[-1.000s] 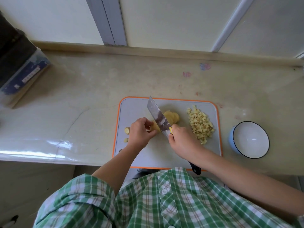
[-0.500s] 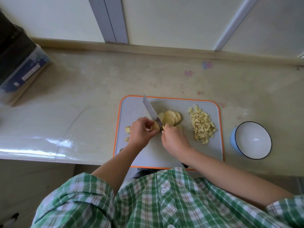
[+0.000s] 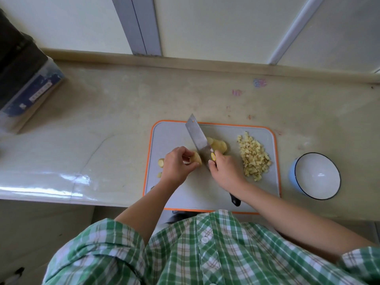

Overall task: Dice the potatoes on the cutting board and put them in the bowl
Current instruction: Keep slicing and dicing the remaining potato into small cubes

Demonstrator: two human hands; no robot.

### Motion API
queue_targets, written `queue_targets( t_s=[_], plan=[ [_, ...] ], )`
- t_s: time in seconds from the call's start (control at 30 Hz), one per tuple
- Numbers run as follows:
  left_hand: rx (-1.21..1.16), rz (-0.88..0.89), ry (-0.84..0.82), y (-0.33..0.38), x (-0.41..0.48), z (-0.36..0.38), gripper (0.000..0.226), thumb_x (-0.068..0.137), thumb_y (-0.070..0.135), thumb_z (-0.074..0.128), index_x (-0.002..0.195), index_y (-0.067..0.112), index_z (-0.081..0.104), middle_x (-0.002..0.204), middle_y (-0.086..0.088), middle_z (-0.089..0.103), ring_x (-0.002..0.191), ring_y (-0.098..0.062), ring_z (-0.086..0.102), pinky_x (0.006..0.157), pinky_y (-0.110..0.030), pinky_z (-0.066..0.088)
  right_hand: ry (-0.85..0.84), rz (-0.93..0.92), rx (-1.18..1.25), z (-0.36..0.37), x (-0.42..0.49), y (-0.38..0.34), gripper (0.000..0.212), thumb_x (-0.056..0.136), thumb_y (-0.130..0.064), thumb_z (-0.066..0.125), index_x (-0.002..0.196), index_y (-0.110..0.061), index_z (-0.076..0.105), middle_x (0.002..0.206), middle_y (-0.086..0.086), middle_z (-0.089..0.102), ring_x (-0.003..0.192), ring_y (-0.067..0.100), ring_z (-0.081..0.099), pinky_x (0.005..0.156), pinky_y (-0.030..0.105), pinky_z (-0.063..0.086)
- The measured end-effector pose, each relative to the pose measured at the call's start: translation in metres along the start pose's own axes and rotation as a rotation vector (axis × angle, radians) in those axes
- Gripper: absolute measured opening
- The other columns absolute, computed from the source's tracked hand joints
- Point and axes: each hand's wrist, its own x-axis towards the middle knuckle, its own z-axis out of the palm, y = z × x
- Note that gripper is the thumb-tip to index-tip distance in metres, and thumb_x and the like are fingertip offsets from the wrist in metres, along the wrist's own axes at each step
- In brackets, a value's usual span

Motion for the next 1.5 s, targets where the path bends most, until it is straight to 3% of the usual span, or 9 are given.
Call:
queue_targets(
  t_s=[0.13,0.27,0.57,0.7,0.97,1.07,1.17,1.33,1.5],
  plan=[
    [-0.022,-0.013,0.004,-0.001,0.000,0.000,0.025,0.071,0.016,0.082,0.090,0.012,0.066,0.087,-0.001,0.069,0.079,-0.011,0.066,0.076,-0.028,0.055,0.020,-0.068,-0.002,-0.016,-0.008,0.000,0.018,0.096,-0.022,0.047,0.083,-0.012,0.039,0.072,0.019,0.058,0.070,0.040,0.057,0.055,0.037,0.030],
    [-0.020,-0.011,0.002,-0.002,0.001,0.001,0.025,0.071,0.016,0.082,0.088,0.012,0.065,0.086,-0.001,0.069,0.079,-0.011,0.066,0.076,-0.029,0.055,-0.025,-0.084,-0.041,-0.022,-0.017,-0.002,0.017,0.097,-0.021,0.044,0.083,-0.013,0.036,0.073,0.016,0.057,0.071,0.038,0.056,0.056,0.039,0.033],
    [-0.011,-0.007,0.003,-0.002,0.001,0.002,0.024,0.071,0.016,0.083,0.088,0.013,0.066,0.087,-0.002,0.070,0.078,-0.012,0.066,0.074,-0.025,0.053,-0.051,-0.062,-0.061,-0.026,-0.026,-0.009,0.018,0.097,-0.018,0.042,0.081,-0.012,0.035,0.063,-0.002,0.034,0.059,0.025,0.037,0.055,0.034,0.024],
    [-0.005,0.001,-0.004,-0.001,0.001,0.001,0.023,0.072,0.015,0.083,0.089,0.012,0.067,0.088,-0.003,0.070,0.079,-0.013,0.066,0.072,-0.020,0.051,-0.069,-0.037,-0.075,-0.028,-0.029,-0.010,0.018,0.098,-0.017,0.041,0.081,-0.012,0.035,0.064,-0.003,0.032,0.055,0.015,0.033,0.046,0.025,0.018],
    [0.011,-0.005,0.015,-0.001,-0.001,0.003,0.025,0.072,0.013,0.082,0.092,0.009,0.067,0.091,-0.004,0.069,0.082,-0.015,0.065,0.078,-0.026,0.051,-0.056,-0.016,-0.147,-0.021,-0.018,-0.023,0.017,0.099,-0.020,0.040,0.084,-0.012,0.037,0.073,0.003,0.041,0.066,0.022,0.035,0.045,0.022,0.013],
    [0.007,-0.012,0.013,0.000,0.000,0.003,0.025,0.072,0.013,0.082,0.091,0.009,0.067,0.090,-0.004,0.069,0.082,-0.015,0.065,0.078,-0.028,0.052,-0.067,0.006,-0.078,-0.009,-0.013,-0.023,0.015,0.099,-0.020,0.041,0.085,-0.012,0.038,0.067,-0.002,0.035,0.065,0.022,0.041,0.047,0.028,0.021],
    [0.017,-0.008,-0.002,0.003,0.001,0.003,0.025,0.071,0.015,0.083,0.091,0.009,0.068,0.092,-0.003,0.068,0.083,-0.014,0.065,0.075,-0.022,0.048,-0.083,0.018,-0.055,0.009,-0.011,-0.015,0.014,0.099,-0.021,0.041,0.088,-0.012,0.042,0.071,0.004,0.051,0.068,0.029,0.057,0.055,0.031,0.033],
    [0.024,0.002,-0.018,0.000,0.003,0.001,0.027,0.072,0.017,0.083,0.092,0.010,0.067,0.092,-0.003,0.068,0.082,-0.014,0.065,0.074,-0.021,0.049,-0.058,0.023,0.010,0.018,-0.015,-0.005,0.017,0.100,-0.023,0.042,0.086,-0.014,0.039,0.063,0.000,0.044,0.063,0.031,0.058,0.052,0.031,0.032],
    [0.031,0.024,-0.016,0.000,0.003,0.001,0.025,0.072,0.017,0.083,0.090,0.011,0.067,0.089,-0.004,0.069,0.080,-0.014,0.066,0.075,-0.026,0.052,-0.012,0.007,0.008,0.006,-0.002,-0.004,0.019,0.099,-0.025,0.045,0.085,-0.013,0.040,0.080,0.019,0.062,0.077,0.038,0.059,0.057,0.033,0.027]
  ],
)
